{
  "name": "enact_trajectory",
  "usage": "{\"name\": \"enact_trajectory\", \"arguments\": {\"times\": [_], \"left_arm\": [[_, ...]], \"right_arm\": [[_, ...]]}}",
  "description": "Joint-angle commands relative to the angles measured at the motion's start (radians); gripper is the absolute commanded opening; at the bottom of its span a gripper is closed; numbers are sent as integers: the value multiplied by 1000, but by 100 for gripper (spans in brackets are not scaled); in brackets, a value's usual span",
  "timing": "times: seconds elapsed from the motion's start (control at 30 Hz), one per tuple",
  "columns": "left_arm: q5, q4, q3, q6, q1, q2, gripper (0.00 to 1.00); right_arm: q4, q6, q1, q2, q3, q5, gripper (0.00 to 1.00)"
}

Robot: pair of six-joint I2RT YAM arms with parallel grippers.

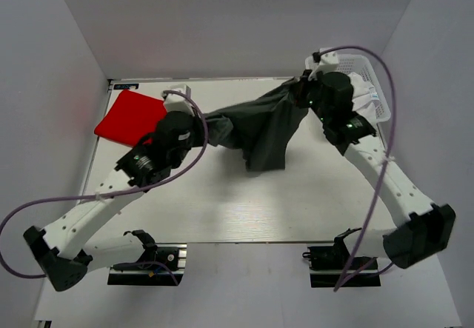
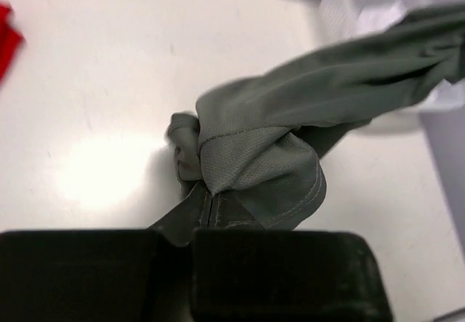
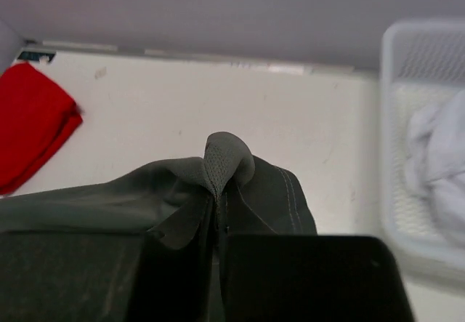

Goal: Fold and stack the t-shirts

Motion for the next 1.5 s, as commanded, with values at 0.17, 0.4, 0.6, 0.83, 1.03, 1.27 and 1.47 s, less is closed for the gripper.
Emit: {"name": "enact_trajectory", "arguments": {"times": [0.17,0.4,0.6,0.83,1.03,1.27,1.47], "left_arm": [[-22,96,218,252,-4,-225,0],[306,119,350,317,17,-320,0],[408,119,386,317,17,-357,0],[180,147,283,300,17,-288,0],[-392,219,38,231,17,-180,0],[-390,177,-90,18,186,146,45],[-285,-17,132,-59,289,390,99]], "right_arm": [[-82,-225,-1,-226,347,34,0],[-216,-235,-2,-330,510,-90,0],[-232,-222,-2,-422,481,-126,0],[-131,-158,1,-410,227,-102,0],[-29,76,-2,-191,-42,12,0],[-3,141,-10,173,-106,-36,59],[-157,97,1,311,61,-112,90]]}}
